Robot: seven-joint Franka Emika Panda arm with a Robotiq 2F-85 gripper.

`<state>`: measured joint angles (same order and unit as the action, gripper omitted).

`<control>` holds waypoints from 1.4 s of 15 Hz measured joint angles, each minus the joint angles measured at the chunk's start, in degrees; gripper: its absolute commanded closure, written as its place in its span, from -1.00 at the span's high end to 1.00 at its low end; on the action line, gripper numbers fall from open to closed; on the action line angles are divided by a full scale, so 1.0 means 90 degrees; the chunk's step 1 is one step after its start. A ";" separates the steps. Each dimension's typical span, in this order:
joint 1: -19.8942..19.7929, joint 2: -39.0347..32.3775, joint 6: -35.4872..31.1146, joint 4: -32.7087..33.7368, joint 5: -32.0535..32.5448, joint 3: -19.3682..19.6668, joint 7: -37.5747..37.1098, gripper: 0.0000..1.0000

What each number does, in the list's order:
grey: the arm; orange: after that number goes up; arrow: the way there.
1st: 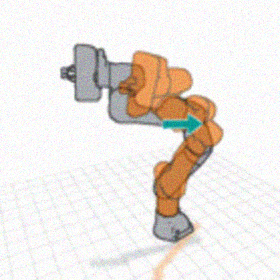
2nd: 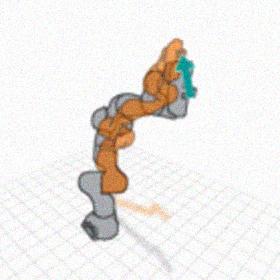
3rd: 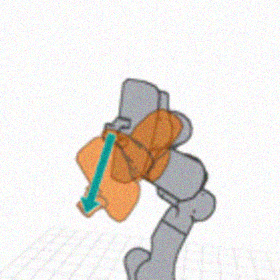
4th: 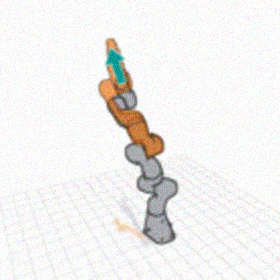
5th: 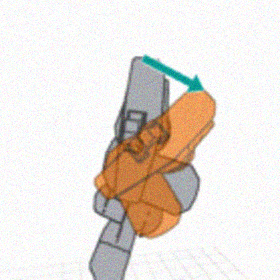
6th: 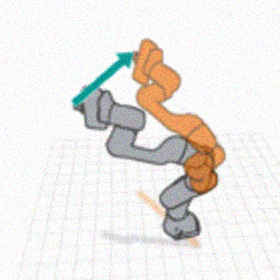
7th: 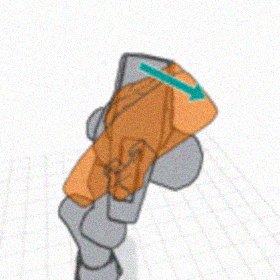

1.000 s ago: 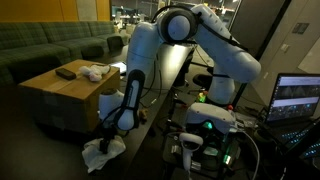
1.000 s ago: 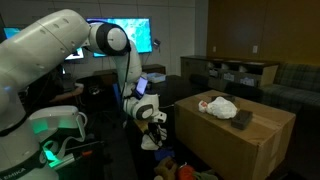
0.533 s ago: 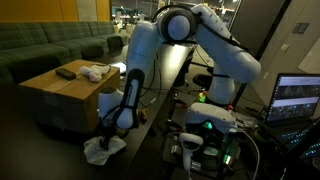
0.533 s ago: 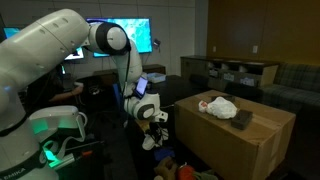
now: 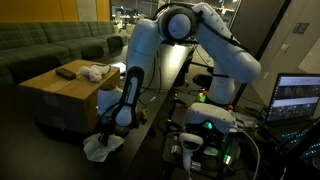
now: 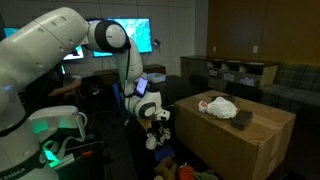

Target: Swap the things on the table with the things on the box

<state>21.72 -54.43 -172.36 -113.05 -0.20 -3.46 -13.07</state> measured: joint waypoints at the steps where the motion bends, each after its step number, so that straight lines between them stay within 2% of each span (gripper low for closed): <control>1: 0.0000 0.0064 0.0000 -0.0016 0.0000 0.0017 0.0018 -0.67; 6: -0.0077 0.0750 0.0022 -0.0417 0.0008 -0.0081 0.0414 -0.67; 8: -0.0330 0.1173 0.0106 -0.0735 0.0037 -0.0376 0.0782 -0.67; 10: -0.0846 0.1664 0.0318 -0.1099 0.0043 -0.0919 0.1304 -0.67; 13: -0.1871 0.2446 0.0913 -0.1540 -0.0014 -0.1889 0.2125 -0.67; 15: -0.2335 0.2929 0.1250 -0.1691 -0.0164 -0.2256 0.2534 -0.67; 17: -0.2567 0.3353 0.1482 -0.1721 -0.0365 -0.2370 0.2828 -0.67; 21: -0.2643 0.3978 0.1605 -0.1622 -0.0605 -0.2238 0.3005 -0.67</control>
<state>-2.07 -18.63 -157.92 -127.65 -5.64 -23.60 13.97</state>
